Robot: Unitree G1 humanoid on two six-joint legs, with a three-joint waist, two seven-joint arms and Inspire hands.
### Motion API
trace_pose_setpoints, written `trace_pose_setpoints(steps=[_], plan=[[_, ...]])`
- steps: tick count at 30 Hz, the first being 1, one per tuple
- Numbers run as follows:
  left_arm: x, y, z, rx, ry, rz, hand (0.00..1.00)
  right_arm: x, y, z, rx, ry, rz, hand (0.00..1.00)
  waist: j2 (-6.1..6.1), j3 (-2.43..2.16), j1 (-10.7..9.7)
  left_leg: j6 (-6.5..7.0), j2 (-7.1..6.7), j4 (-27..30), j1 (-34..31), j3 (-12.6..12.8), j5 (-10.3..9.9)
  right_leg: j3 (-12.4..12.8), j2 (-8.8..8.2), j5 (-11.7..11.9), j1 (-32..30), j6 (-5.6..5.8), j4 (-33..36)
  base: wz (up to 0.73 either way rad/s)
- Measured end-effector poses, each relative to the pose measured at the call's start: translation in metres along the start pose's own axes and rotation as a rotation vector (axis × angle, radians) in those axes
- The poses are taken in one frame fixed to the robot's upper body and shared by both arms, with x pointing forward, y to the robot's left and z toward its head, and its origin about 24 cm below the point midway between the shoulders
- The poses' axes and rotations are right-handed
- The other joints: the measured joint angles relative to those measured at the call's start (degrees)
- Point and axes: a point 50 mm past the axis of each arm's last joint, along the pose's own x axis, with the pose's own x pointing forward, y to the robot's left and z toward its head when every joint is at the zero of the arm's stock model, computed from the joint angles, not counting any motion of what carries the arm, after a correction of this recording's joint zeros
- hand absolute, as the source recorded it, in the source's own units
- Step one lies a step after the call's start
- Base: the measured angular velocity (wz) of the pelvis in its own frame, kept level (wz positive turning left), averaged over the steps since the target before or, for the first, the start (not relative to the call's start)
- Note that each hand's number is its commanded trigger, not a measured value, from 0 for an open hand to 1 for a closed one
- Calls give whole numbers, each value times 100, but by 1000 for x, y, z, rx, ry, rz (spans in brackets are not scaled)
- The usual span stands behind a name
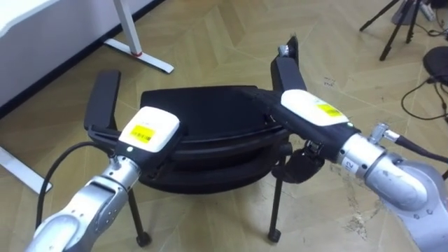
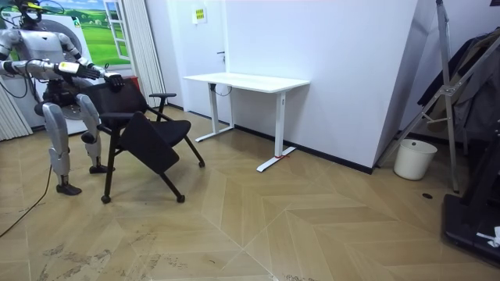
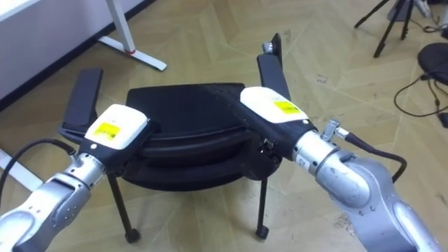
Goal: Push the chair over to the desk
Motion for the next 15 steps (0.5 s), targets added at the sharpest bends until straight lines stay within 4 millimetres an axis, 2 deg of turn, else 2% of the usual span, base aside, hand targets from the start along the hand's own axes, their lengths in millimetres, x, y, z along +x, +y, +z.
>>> trace_pose_setpoints(steps=[5, 11, 15], plan=[[0, 0, 1, 2, -4, 7, 100, 0, 10, -5, 6, 25, 37, 0, 4, 0, -1, 0, 0, 1, 4, -14, 0, -12, 0, 0, 15, 0, -3, 1], [0, 0, 1, 3, -7, 12, 100, -1, 13, -9, 12, 41, 48, 0, 9, 2, -1, 0, 0, 2, -2, -29, 0, -22, 1, 0, 13, 0, -1, 0], [1, 1, 3, 8, -18, 15, 100, 0, 20, -24, -29, 99, 58, 0, 7, 2, 6, 0, -1, 15, -35, -47, 0, -33, 1, 0, -5, 0, 2, 2]])
